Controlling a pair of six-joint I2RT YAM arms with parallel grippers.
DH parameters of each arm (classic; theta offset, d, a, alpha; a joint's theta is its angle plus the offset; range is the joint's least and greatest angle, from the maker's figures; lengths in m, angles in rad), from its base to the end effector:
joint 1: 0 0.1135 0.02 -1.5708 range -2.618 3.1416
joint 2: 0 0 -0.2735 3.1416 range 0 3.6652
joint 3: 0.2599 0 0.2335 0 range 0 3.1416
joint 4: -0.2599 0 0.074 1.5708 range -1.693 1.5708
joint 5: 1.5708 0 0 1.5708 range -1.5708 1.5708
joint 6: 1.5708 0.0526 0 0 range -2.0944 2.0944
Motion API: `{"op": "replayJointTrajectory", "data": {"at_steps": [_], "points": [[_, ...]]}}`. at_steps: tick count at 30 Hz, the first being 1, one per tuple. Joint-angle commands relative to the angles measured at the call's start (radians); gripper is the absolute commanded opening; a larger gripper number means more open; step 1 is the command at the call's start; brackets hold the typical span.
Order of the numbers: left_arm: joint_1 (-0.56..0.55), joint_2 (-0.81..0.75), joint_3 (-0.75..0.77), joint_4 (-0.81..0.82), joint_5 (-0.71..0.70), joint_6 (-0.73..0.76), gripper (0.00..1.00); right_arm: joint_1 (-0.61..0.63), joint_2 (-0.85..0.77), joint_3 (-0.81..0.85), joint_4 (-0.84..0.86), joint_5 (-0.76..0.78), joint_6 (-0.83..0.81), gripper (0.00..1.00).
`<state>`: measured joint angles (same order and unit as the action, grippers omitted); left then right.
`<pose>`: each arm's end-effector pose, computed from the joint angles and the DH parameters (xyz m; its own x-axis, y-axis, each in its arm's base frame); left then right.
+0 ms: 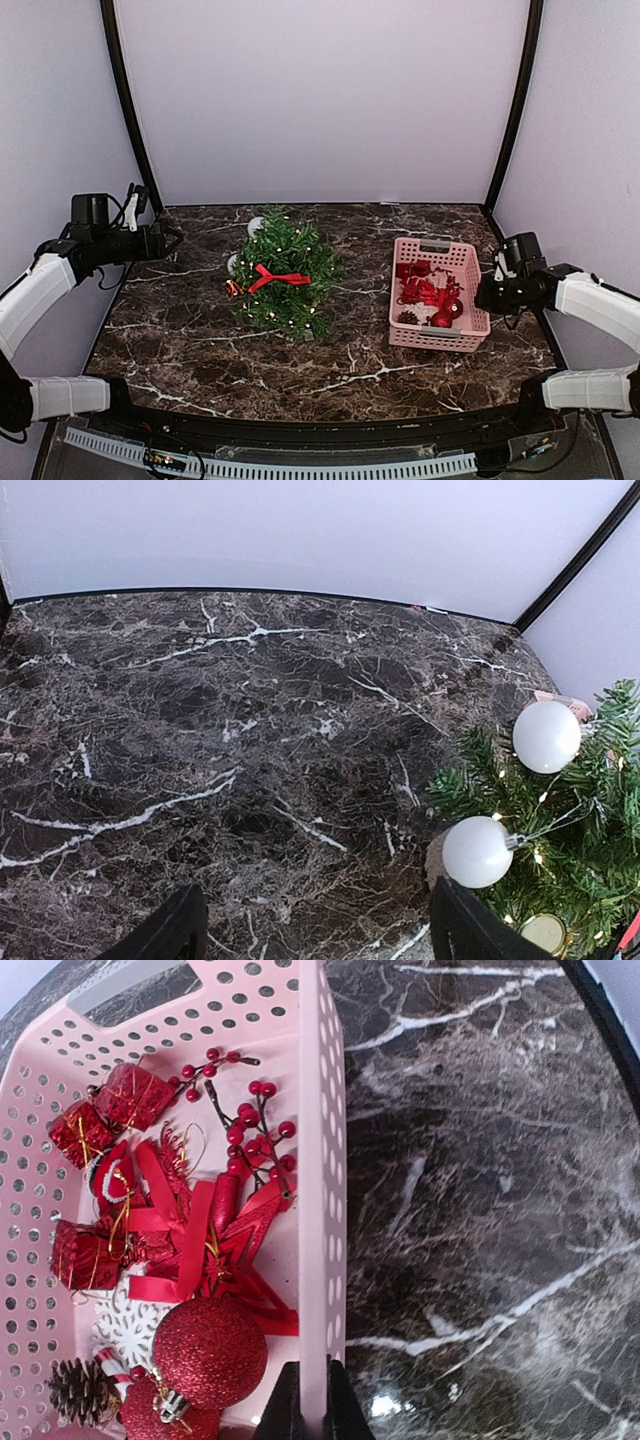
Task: Decorate the small christmas tree
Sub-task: Move the bin to the center of the board.
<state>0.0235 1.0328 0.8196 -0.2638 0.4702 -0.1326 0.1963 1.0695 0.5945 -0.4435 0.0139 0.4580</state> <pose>0.2210 -0.0186 0.3038 -0.5054 -0.1298 -0.8531 0.3174 0.8914 -0.3236 0.1900 0.0370 0.2029 -0.7817 0.2953 -0.5493 0.1771 0.9496 0.2585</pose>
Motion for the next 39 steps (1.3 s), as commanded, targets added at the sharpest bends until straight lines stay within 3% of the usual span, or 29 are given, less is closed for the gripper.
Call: {"op": "replayJointTrajectory", "data": {"at_steps": [1, 13, 17, 19, 22, 28, 33, 39], "points": [[0.004, -0.034, -0.025, 0.057, 0.038, 0.023, 0.79, 0.066, -0.090, -0.034, -0.024, -0.045, 0.167, 0.00], [0.004, -0.032, -0.037, 0.070, 0.063, 0.022, 0.79, 0.327, -0.241, -0.123, -0.195, 0.064, 0.419, 0.00], [0.004, -0.029, -0.037, 0.071, 0.066, 0.021, 0.79, 0.347, -0.288, -0.099, -0.247, 0.096, 0.452, 0.44], [0.004, -0.027, -0.037, 0.071, 0.066, 0.022, 0.79, 0.349, -0.315, -0.077, -0.252, 0.102, 0.462, 0.55], [0.004, -0.029, -0.037, 0.071, 0.062, 0.024, 0.79, 0.353, -0.336, -0.046, -0.244, 0.093, 0.474, 0.63], [0.004, -0.045, -0.040, 0.070, 0.022, 0.028, 0.79, 0.450, -0.254, 0.094, -0.215, 0.154, 0.435, 0.62], [0.004, -0.092, -0.059, 0.082, -0.059, 0.022, 0.79, 0.569, -0.051, 0.230, -0.236, 0.244, 0.338, 0.60], [0.004, -0.130, -0.078, 0.102, -0.105, 0.023, 0.79, 0.594, 0.183, 0.286, -0.226, 0.307, 0.309, 0.53]]}}
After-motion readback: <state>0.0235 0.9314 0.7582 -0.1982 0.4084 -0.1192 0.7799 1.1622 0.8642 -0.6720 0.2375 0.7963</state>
